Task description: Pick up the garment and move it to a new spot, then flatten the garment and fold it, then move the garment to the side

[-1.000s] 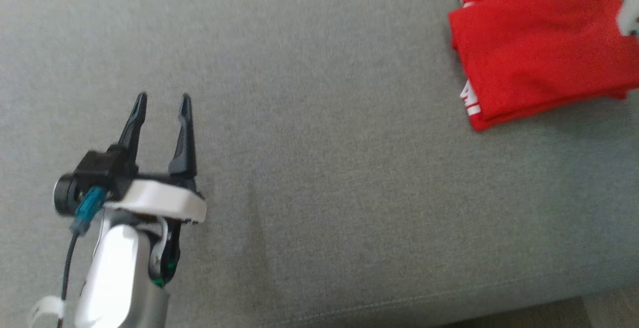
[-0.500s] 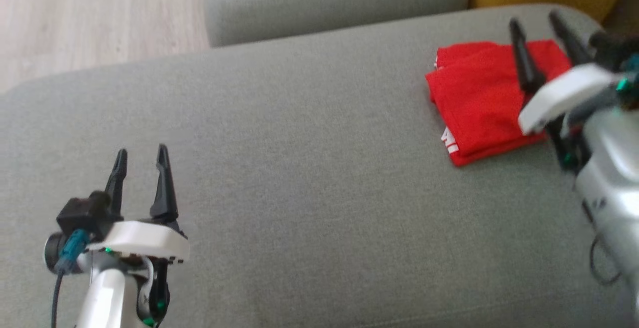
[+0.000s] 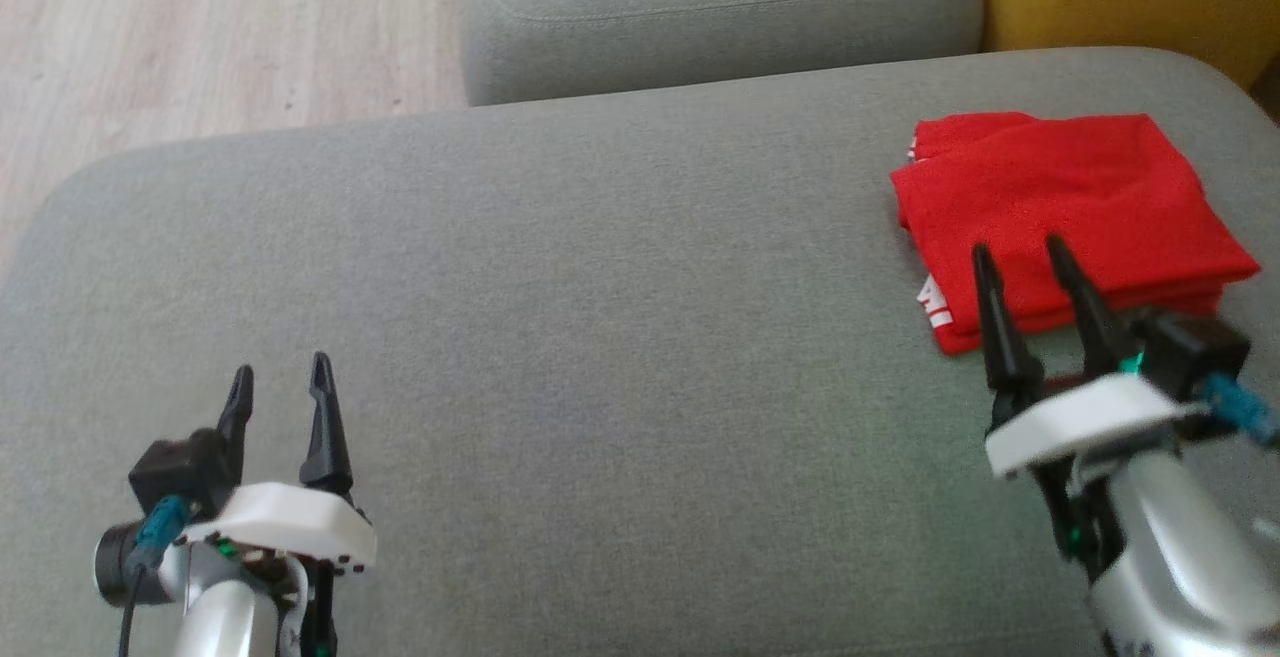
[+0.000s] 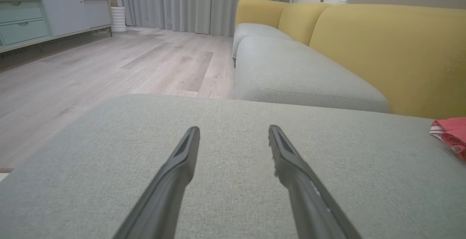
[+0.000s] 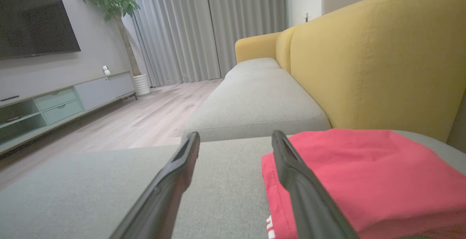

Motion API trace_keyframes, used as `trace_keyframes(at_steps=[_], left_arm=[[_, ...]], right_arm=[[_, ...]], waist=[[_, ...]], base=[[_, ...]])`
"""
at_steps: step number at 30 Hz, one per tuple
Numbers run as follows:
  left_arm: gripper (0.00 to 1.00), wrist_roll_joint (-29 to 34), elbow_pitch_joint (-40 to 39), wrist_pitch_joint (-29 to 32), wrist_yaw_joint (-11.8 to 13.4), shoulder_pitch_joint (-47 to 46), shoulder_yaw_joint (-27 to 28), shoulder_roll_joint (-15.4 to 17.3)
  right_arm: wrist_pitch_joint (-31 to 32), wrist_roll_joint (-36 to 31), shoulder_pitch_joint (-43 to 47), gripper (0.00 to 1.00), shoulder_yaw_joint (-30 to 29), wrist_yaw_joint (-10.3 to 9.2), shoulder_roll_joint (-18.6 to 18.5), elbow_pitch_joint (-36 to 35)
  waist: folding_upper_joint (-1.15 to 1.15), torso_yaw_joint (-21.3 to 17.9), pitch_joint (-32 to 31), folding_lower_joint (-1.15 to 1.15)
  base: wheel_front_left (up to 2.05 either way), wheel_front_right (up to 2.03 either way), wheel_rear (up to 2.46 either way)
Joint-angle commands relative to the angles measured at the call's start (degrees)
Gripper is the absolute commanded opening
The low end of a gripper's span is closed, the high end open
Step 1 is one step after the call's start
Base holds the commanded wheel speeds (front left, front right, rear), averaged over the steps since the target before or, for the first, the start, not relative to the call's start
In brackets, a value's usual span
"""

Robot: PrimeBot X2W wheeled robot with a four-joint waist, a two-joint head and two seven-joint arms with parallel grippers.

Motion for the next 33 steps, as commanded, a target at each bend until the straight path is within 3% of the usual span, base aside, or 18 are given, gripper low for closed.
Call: trace_keyframes(at_steps=[1, 11, 27, 28, 33], left_arm=[[1.00, -0.2, -1.0, -0.7, -0.3, -2.3, 1.7, 1.0], [1.00, 0.5, -1.6, -0.8, -0.7, -2.3, 2.7, 0.7], [1.00, 1.4, -2.3, -0.8, -1.4, -1.8, 3.6, -0.1], [0.00, 1.0, -0.3, 0.0, -1.4, 0.0, 1.7, -0.6], [0.00, -0.4, 2.3, 0.7, -1.5, 0.6, 2.1, -0.9]], right_arm=[[-0.6, -2.4, 1.2, 1.00, -1.3, 0.39, 1.2, -3.4], [-0.6, -7.7, 7.3, 1.00, -6.4, 0.39, 5.0, -8.0], [-0.6, -8.3, 7.1, 1.00, -5.4, 0.39, 5.8, -7.9], [0.0, -7.8, 8.8, 0.00, -6.7, 0.00, 6.1, -6.0], [0.5, -6.3, 10.2, 0.00, -6.8, -0.02, 6.4, -3.9]], waist=[[0.00, 0.8, 0.3, 0.00], [0.00, 1.8, 1.0, 0.00], [0.00, 1.1, 1.1, 0.00], [0.00, 1.1, 1.1, 0.00], [0.00, 1.1, 1.0, 0.00]], base=[[0.00, 0.00, 0.00], [0.00, 0.00, 0.00], [0.00, 0.00, 0.00], [0.00, 0.00, 0.00], [0.00, 0.00, 0.00]])
